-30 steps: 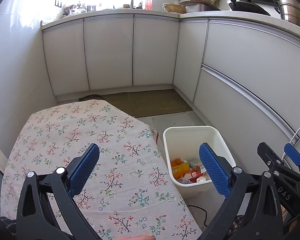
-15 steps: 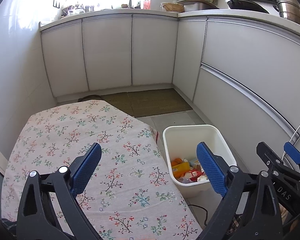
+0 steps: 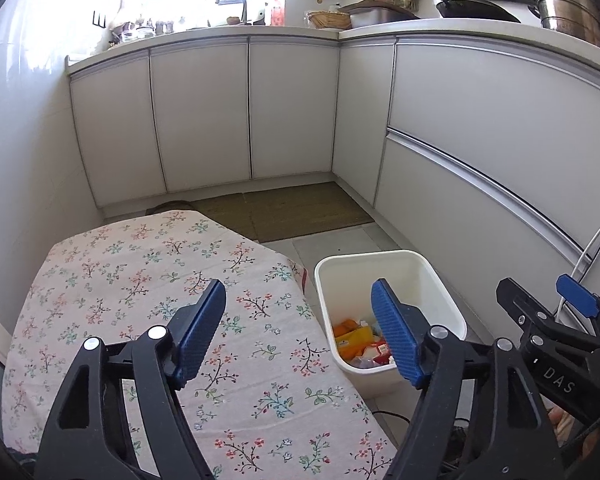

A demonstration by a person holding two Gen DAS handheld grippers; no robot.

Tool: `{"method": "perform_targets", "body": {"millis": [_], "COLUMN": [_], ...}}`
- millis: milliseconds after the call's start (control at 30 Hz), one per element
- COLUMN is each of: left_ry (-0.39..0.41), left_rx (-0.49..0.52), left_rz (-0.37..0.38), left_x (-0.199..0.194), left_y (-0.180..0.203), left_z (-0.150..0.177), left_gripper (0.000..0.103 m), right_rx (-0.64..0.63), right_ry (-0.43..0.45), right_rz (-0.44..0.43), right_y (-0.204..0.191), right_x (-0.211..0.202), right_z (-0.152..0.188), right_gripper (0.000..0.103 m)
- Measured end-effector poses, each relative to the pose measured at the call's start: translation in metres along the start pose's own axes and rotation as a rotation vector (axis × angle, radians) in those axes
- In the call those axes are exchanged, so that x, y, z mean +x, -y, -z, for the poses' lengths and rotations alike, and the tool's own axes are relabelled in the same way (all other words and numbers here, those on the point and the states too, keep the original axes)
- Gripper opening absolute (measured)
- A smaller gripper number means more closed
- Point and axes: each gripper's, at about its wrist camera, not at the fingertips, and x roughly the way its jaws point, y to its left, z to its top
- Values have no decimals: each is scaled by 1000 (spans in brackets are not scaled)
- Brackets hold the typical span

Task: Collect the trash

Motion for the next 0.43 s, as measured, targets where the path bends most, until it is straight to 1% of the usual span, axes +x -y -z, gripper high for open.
{"method": "perform_targets", "body": {"millis": [133,167,200,267,333,367,433], "left_ry": [-2,-3,-7,-17,-22,-24,-23], "left_rx": [7,1,-8,-22,-32,-38,-35], "left_rz": [3,-3,-3,-11,-17,-23,-31], "left_x": [0,0,1,2,3,3,3], "left_y": [2,1,0,-2,-3,-4,-4], "left_z": [0,0,0,-1,-1,-1,-1], "left_gripper": [72,75,81,89,89,92,92], "right_rx": [0,0,0,0,-2,-3,-5], "right_ry": [5,8,10,16,22,23,29], "right_rz": [0,-1,-1,0,1,0,3], "right_y": [1,1,1,1,0,0,0], "right_x": [0,0,-1,-1,-3,-3,-4], "right_z": [0,-1,-2,-2,-2,-3,-3], "right_gripper": [96,96,96,96,96,96,96]}}
